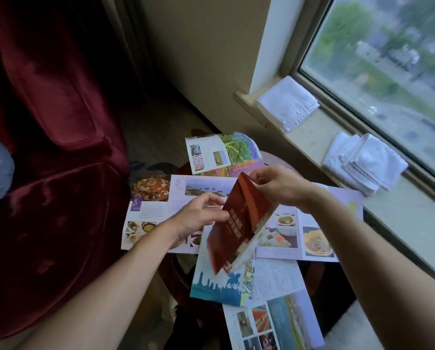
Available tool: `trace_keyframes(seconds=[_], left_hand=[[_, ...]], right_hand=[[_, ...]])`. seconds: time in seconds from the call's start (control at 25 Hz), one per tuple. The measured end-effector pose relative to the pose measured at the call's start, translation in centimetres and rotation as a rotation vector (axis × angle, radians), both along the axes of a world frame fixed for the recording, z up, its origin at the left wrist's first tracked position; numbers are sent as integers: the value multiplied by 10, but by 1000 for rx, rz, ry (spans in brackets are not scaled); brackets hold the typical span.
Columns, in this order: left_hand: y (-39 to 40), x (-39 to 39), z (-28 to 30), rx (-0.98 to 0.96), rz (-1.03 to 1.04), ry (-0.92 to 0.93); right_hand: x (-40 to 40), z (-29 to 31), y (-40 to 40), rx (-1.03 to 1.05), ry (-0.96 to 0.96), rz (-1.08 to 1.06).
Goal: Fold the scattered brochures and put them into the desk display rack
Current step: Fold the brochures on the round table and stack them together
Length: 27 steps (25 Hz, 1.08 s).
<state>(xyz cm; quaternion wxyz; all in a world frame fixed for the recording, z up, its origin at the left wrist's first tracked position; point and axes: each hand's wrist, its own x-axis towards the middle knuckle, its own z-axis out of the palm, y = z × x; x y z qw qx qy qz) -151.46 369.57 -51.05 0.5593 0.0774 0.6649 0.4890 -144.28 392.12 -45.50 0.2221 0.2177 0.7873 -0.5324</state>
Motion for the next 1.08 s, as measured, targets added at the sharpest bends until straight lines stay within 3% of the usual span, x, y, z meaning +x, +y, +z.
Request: trace_keyframes(seconds=[0.16,0.32,0.44,0.56,0.64,0.72,0.76,0.88,0.92,1.08], left_hand=[[6,15,-12,-50,75,-5],[-1,9,-22,-117,395,-75],[-1,9,-24,-66,478,-144],[11,19,-22,-54,459,-145],[19,24,-20,-126,403,24],[23,27,-22,-243,329,238],[24,27,-23,-271,339,252],[20,22,-26,-226,407,58],[18,21,-29,-255,358,85],[9,24,-38,-414,100,317]], right_hand=[[0,-6,-12,-87,22,-32],[11,-19,-5,117,-37,-363],[22,-26,-20,184,7,-534],[26,-36,-43,-219,-1,-517],[26,-47,-55,-404,-21,-575],[25,-53,-60,-387,-11,-650],[25,-55,-61,-379,-12,-690],[28,-60,-59,-368,-21,-735],[30,-62,-57,-327,-27,-721],[43,-75,-56,48,-55,-513]])
